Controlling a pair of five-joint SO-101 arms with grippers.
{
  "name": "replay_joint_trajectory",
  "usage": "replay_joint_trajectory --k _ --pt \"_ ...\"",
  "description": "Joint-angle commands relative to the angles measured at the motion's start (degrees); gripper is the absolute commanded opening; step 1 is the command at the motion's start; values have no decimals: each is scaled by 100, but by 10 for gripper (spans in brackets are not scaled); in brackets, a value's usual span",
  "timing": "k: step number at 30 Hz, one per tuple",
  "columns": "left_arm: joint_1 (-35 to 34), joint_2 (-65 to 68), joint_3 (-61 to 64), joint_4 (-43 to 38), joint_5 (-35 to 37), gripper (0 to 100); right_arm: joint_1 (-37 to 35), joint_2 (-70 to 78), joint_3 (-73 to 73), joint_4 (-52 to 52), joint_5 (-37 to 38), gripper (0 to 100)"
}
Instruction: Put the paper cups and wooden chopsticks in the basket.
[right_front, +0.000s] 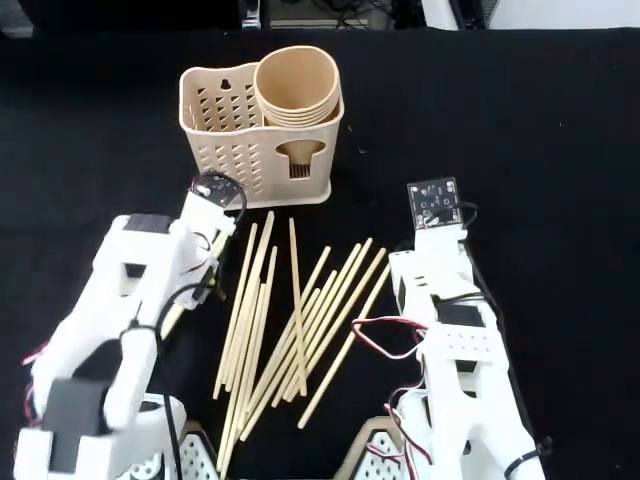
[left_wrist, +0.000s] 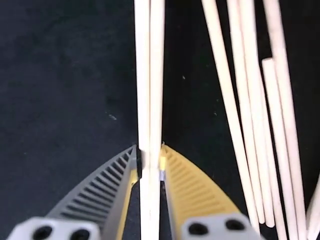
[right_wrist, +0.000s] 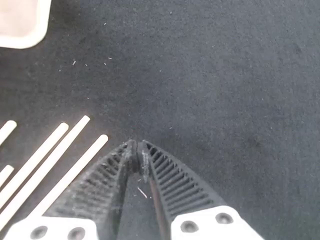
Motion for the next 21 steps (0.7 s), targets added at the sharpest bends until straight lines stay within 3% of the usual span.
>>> replay_joint_trajectory --k 1,9,13,17,21 --pt "-92 -668 -22 255 -53 31 -44 -119 -22 -105 0 12" --pt "-92 -2136 -75 1398 -378 31 -44 -119 -22 -105 0 12" --pt "-92 -3156 -163 1591 -352 31 -44 -119 -22 -105 0 12" --pt "-84 -4290 -558 1266 343 30 -44 -119 -22 -105 -9 12" --pt "-92 -4985 -866 308 985 30 -44 -119 -22 -105 -9 12"
